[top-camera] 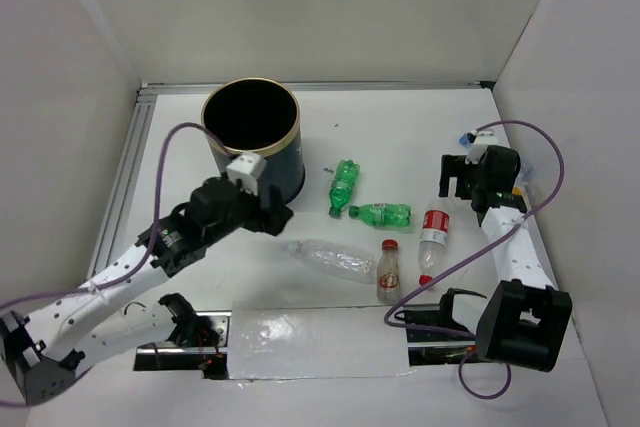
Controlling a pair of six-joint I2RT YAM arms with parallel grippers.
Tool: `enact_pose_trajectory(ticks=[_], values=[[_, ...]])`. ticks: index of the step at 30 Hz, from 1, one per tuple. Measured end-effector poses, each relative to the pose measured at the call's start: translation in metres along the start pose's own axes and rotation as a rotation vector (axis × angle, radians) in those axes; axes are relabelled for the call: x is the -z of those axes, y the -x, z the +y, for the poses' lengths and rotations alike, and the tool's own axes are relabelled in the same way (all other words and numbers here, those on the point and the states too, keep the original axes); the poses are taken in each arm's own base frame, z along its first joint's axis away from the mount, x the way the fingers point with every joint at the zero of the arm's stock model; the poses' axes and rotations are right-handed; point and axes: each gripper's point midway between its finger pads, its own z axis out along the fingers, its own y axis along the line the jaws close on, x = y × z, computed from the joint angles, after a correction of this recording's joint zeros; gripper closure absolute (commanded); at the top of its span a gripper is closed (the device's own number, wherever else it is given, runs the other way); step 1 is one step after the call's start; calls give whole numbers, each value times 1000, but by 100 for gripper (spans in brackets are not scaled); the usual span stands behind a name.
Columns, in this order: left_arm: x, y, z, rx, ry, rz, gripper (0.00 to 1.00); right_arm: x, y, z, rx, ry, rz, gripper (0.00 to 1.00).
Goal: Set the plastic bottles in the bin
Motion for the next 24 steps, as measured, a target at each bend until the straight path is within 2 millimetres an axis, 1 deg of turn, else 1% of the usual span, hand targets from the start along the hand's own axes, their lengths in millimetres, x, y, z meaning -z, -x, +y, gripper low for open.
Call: enact_pose_trajectory(ticks=[2,3,4,6,7,8,9,10,11,12,13,14,16,17,18,19,20,22,23,24], values=[[-1,-14,-36,-63,-79,61,0,1,-1,-3,-8,-6,4,0],[-2,-20,-51,-96,-102,88,0,2,-3,-3,-10,-4,9,0],[-5,-28,-64,-127,-119,116,3,2,-3,-4,-13,-6,10,0],[-9,-51,-86,-189,-156,184,14,2,-4,-4,-17,0,14,0],[-12,-62,-93,-221,-168,217,23,3,-5,-4,-19,1,17,0],[-15,-72,-96,-248,-172,244,30,3,-7,-4,-19,3,22,0],[-21,-86,-96,-302,-173,288,30,3,-8,-4,-17,7,27,0],[-21,-88,-97,-304,-173,292,30,4,-10,-4,-14,13,34,0],[-23,-94,-96,-338,-178,313,26,4,-12,-3,-13,23,42,0],[-25,-100,-96,-364,-185,329,19,5,-15,-2,-13,34,50,0],[-26,-104,-98,-389,-194,344,10,6,-17,-3,-13,39,56,0],[-28,-108,-99,-419,-207,357,7,6,-18,-3,-10,44,60,0],[-31,-115,-101,-468,-233,378,6,7,-20,-1,-5,61,67,0],[-32,-119,-102,-498,-248,389,5,8,-21,0,7,77,68,3],[-35,-123,-102,-530,-261,400,5,8,-22,3,20,97,69,10],[-37,-127,-102,-557,-270,410,5,9,-22,5,35,115,66,18],[-41,-133,-101,-588,-276,428,5,11,-21,8,51,137,60,33],[-49,-146,-97,-648,-282,464,4,14,-19,13,68,169,47,33],[-54,-154,-95,-675,-283,478,3,16,-18,15,75,183,37,31],[-59,-161,-91,-703,-284,490,3,17,-16,18,83,196,27,22]])
